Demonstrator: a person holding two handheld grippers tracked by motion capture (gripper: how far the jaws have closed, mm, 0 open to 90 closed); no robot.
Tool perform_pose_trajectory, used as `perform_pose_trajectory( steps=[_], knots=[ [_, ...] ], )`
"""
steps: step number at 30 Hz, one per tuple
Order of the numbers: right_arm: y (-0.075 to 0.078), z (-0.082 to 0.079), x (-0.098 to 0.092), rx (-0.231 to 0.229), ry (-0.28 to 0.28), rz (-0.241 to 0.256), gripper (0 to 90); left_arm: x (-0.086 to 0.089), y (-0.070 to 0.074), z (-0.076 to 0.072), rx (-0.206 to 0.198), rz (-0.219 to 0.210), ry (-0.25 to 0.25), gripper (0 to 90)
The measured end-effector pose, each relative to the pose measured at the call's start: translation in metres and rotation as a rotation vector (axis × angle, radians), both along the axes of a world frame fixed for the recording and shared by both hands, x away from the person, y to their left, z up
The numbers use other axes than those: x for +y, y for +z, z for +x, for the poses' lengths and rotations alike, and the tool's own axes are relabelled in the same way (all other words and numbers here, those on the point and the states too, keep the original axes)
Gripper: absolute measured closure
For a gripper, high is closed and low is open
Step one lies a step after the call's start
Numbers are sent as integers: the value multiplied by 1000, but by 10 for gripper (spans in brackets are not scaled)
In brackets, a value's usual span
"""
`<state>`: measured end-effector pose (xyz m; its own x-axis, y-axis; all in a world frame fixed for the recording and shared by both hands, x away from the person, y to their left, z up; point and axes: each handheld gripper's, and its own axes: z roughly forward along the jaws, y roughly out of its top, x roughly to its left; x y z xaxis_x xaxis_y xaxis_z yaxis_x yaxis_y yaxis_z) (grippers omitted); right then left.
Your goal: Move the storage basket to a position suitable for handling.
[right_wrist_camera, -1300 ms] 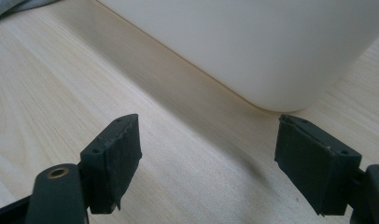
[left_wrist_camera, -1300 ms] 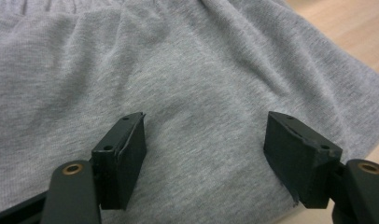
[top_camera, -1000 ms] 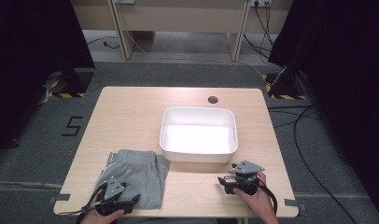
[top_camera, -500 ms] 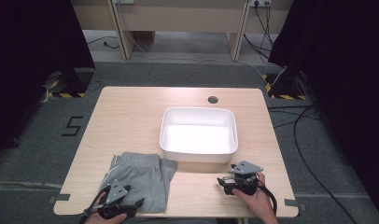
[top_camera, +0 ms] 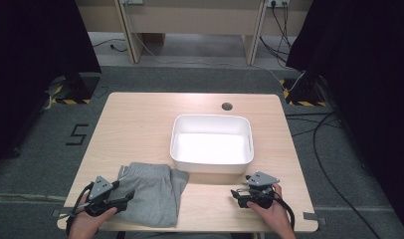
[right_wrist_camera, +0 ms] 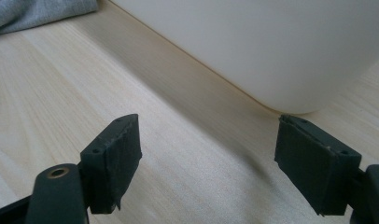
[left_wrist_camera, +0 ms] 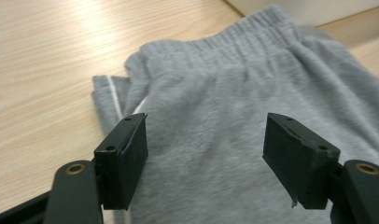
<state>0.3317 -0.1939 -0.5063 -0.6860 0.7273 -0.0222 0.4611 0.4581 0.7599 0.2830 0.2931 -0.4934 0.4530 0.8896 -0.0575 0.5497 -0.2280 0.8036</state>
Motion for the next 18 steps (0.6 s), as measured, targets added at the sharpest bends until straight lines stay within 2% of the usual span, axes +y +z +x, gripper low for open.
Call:
perform_pose_trajectory(
  steps=[6, 8, 12, 15, 16, 17, 18],
  knots=[
    [0, 0, 1, 1, 2, -1, 233, 5, -7, 3, 15, 3, 15, 302],
    [-1, 0, 2, -3, 8, 1, 234, 6, -6, 3, 9, -2, 23, 302],
    [-1, -1, 6, 1, 16, 15, 238, 12, -2, 2, -12, 25, 60, 284],
    [1, -2, 10, -2, 29, 16, 239, 18, -7, 3, 33, 15, 61, 288],
    [1, -2, 11, -5, 30, 20, 239, 19, -11, 4, 66, 15, 48, 292],
    [2, -2, 12, -6, 34, 18, 239, 19, -16, 5, 117, 6, 19, 313],
    [2, -2, 14, -5, 36, 20, 239, 17, -19, 5, 126, -6, 14, 335]
  ],
)
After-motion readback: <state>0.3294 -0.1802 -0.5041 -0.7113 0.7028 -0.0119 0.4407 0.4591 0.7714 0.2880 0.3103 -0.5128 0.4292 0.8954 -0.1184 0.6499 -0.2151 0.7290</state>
